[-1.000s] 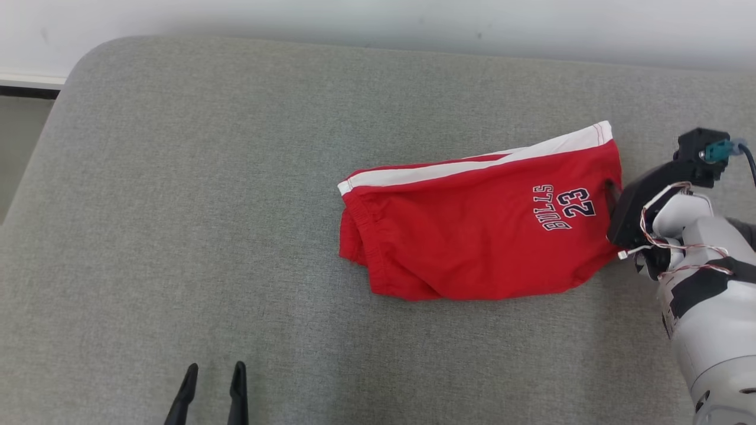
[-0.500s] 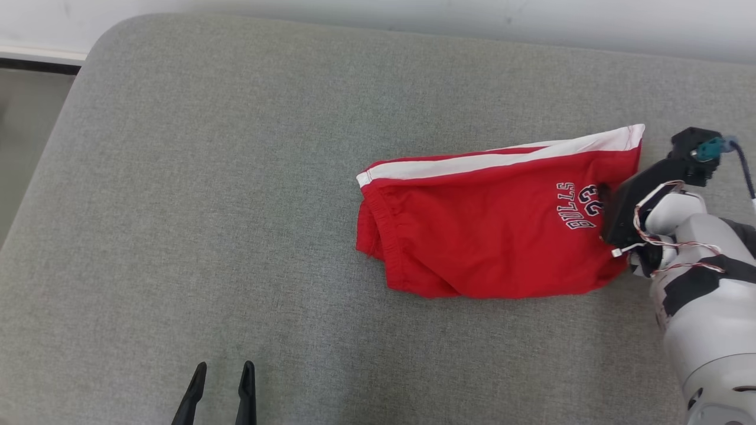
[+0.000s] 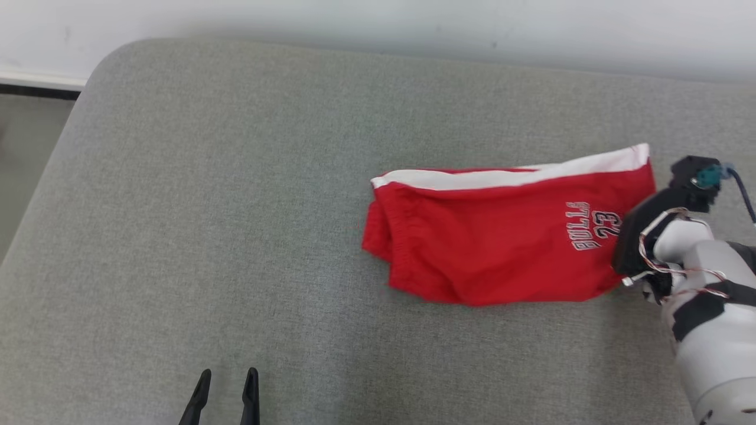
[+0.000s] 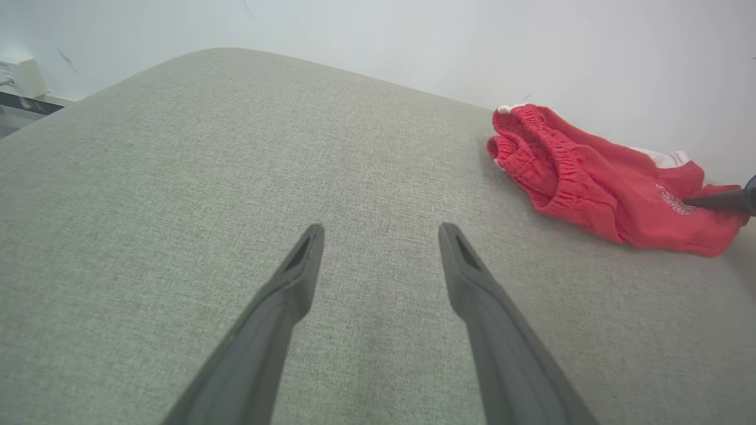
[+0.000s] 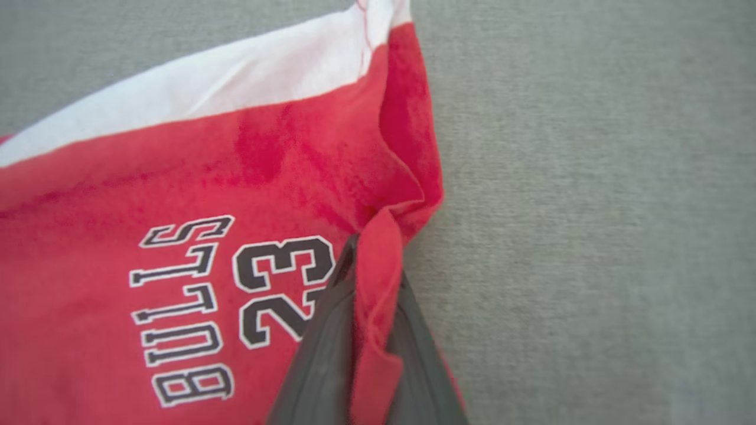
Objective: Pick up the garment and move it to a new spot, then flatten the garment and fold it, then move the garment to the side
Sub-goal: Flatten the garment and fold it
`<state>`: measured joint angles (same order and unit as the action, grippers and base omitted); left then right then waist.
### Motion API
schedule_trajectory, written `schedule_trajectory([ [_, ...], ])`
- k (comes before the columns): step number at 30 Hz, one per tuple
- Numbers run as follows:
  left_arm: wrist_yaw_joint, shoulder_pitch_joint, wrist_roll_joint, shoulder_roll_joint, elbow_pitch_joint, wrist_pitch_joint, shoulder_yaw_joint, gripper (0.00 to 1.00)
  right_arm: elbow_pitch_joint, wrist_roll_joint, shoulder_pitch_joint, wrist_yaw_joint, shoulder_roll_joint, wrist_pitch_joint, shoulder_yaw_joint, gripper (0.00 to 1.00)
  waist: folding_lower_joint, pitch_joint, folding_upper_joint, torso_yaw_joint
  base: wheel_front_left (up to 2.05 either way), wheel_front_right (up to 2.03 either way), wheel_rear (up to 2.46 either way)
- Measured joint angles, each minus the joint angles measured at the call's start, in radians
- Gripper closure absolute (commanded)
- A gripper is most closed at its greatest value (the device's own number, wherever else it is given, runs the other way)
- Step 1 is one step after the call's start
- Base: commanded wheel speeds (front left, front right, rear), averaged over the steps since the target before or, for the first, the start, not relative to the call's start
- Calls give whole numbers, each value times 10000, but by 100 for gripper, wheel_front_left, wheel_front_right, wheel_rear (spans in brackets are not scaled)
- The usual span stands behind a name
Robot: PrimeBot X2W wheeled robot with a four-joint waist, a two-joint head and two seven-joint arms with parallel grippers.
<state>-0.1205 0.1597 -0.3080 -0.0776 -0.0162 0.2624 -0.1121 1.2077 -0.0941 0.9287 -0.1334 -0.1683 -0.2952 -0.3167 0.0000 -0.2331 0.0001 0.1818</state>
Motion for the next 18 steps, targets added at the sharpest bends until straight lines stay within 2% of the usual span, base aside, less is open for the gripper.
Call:
schedule_trajectory([
  [6, -25, 78, -13, 63, -117, 0, -23, 0, -454, -658, -537, 12, -345, 213, -541, 100, 0, 421, 0, -204, 0, 0, 0],
  [12, -29, 255, -65, 111, -305, 0, -69, 0, -1413, -1887, -1148, 13, -694, 236, -1087, 100, 0, 1021, 0, -496, 0, 0, 0],
  [18, -33, 442, -88, 151, -322, 0, -86, 0, -2238, -2600, -1303, 13, -500, 100, -1181, 100, 0, 1482, -1, -675, 0, 0, 0],
])
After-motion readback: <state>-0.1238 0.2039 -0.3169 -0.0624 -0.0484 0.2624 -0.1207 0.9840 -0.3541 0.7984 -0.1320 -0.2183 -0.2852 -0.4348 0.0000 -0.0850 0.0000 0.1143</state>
